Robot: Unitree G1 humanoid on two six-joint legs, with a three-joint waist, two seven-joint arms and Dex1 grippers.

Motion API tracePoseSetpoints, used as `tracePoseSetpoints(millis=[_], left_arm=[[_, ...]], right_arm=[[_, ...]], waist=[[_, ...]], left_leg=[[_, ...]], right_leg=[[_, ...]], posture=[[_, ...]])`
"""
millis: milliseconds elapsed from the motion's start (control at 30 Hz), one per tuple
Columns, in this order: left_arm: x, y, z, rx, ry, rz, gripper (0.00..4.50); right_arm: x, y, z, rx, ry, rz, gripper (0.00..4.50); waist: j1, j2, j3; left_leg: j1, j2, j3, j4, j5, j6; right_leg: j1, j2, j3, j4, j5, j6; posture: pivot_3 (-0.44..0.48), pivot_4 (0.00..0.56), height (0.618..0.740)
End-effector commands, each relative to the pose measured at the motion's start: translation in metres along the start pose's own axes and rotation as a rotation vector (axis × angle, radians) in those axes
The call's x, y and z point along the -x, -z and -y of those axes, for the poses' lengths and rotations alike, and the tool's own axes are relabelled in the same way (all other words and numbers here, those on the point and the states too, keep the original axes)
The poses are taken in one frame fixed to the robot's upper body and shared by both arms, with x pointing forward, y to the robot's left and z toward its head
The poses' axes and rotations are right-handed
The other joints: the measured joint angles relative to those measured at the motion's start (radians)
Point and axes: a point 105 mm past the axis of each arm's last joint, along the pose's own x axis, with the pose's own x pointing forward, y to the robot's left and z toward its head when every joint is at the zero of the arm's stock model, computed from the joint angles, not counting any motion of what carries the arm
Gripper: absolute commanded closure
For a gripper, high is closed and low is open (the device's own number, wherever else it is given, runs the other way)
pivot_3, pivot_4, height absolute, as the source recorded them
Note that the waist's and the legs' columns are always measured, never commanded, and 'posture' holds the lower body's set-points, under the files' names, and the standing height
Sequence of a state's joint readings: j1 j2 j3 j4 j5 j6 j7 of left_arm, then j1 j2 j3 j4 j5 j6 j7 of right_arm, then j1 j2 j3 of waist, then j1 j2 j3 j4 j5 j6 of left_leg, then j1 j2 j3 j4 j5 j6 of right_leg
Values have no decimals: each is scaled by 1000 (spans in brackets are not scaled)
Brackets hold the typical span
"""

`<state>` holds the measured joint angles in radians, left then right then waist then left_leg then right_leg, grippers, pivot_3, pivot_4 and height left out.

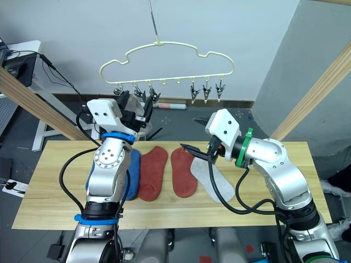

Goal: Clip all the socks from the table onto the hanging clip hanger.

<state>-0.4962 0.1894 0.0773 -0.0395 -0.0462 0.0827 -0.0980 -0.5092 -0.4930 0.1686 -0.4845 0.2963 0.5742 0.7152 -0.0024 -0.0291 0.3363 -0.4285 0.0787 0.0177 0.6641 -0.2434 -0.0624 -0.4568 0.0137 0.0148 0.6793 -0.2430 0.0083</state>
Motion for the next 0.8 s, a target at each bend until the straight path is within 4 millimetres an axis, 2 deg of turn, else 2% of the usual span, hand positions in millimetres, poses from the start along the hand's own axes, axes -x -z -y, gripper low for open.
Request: tracePoseSetpoints(millis=[33,233,333,533,600,667,700,767,800], left_arm=[[-4,-15,-1,10,-13,57,1172],[-5,-19,3,24,-1,65,1172],[-5,-19,4,31,10,64,1704],[-6,-18,4,34,17,64,3533],[-6,-18,3,31,17,63,3986],[-6,-17,2,29,16,63,4331],[-5,-17,1,26,17,61,4489],[-4,-16,0,23,23,58,4500],[-3,-16,0,22,26,58,4500]], right_arm=[[4,-8,3,24,21,36,488],[4,-8,2,26,21,37,488],[4,-8,2,25,22,37,488],[6,-7,2,18,27,34,488],[7,-5,2,11,33,25,488],[7,0,2,-3,46,8,488],[8,8,0,-22,70,-22,321],[9,30,-3,-62,134,-105,20],[9,38,-4,-75,158,-136,20]], waist=[[0,0,0],[0,0,0],[0,0,0],[0,0,0],[0,0,0],[0,0,0],[0,0,0],[0,0,0],[0,0,0]], left_leg=[[0,0,0,0,0,0],[0,0,0,0,0,0],[0,0,0,0,0,0],[0,0,0,0,0,0],[0,0,0,0,0,0],[0,0,0,0,0,0],[0,0,0,0,0,0],[0,0,0,0,0,0],[0,0,0,0,0,0]], right_leg=[[0,0,0,0,0,0],[0,0,0,0,0,0],[0,0,0,0,0,0],[0,0,0,0,0,0],[0,0,0,0,0,0],[0,0,0,0,0,0],[0,0,0,0,0,0],[0,0,0,0,0,0],[0,0,0,0,0,0]], posture=[[-17,371,703],[-17,368,703],[-18,367,703],[-19,367,703],[-19,366,703],[-18,369,703],[-17,370,703],[-15,371,703],[-15,371,703]])
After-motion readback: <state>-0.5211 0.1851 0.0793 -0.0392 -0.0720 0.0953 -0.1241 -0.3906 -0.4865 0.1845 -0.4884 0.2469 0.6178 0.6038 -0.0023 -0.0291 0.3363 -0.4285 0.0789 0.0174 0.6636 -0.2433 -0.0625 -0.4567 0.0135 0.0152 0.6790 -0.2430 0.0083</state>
